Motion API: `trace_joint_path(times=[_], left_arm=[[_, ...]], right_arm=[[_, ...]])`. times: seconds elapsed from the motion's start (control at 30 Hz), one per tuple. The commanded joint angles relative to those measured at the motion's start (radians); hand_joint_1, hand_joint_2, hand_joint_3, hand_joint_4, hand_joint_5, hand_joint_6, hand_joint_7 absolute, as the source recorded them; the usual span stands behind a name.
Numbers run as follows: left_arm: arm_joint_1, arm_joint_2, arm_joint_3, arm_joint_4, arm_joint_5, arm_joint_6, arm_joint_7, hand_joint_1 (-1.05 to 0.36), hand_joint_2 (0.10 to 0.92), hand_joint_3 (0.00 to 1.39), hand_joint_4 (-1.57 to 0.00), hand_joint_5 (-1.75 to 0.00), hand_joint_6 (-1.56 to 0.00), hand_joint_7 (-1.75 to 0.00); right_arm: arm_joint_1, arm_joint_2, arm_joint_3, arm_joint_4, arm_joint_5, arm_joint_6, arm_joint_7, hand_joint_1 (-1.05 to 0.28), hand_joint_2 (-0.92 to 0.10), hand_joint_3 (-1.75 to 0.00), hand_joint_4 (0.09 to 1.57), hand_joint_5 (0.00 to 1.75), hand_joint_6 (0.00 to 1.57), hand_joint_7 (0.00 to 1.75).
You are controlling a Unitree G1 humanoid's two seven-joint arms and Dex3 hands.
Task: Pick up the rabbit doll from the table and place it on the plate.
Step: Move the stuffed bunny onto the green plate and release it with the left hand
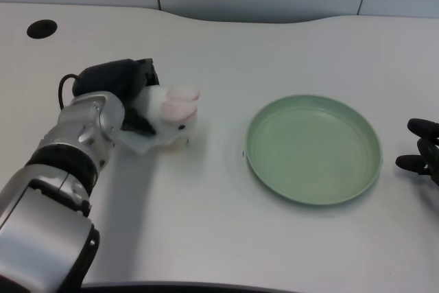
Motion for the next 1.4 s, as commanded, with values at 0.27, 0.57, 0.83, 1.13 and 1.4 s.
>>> trace_joint_path(times=[0.27,0.57,0.83,1.13,1.4], left_arm=[[-0.093,-0.060,0.066,-0.019,-0.069,-0.011,-0.097,-0.17,0.893,0.01,-0.55,-1.61,-0.57,-1.61],[-0.131,-0.159,0.067,-0.026,-0.080,-0.027,-0.137,-0.13,0.876,0.01,-0.86,-1.75,-0.71,-1.75],[-0.143,-0.256,0.048,-0.031,-0.073,-0.043,-0.123,-0.15,0.919,0.06,-0.82,-1.75,-0.71,-1.75],[-0.147,-0.348,0.007,-0.032,-0.047,-0.055,-0.079,-0.18,0.618,0.62,-0.91,-1.75,-0.76,-1.75],[-0.127,-0.394,-0.033,-0.023,-0.013,-0.065,-0.036,-0.16,0.310,1.20,-0.89,-1.75,-0.81,-1.75]], right_arm=[[-0.024,-0.003,-0.011,0.014,0.013,0.008,0.016,-0.40,-0.92,-0.24,0.84,0.70,1.00,0.04],[-0.030,0.008,0.003,0.016,-0.004,0.005,-0.003,-0.41,-0.92,-0.24,0.83,0.70,1.00,0.03],[-0.031,0.020,0.015,0.012,-0.013,0.002,-0.011,-0.42,-0.92,-0.24,0.86,0.73,1.00,0.03],[-0.029,0.021,0.028,0.020,-0.025,-0.002,-0.003,-0.40,-0.92,-0.25,0.83,0.76,0.97,0.01],[-0.025,0.037,0.020,0.001,-0.005,0.007,0.008,-0.42,-0.92,-0.24,0.73,1.05,0.99,0.02]])
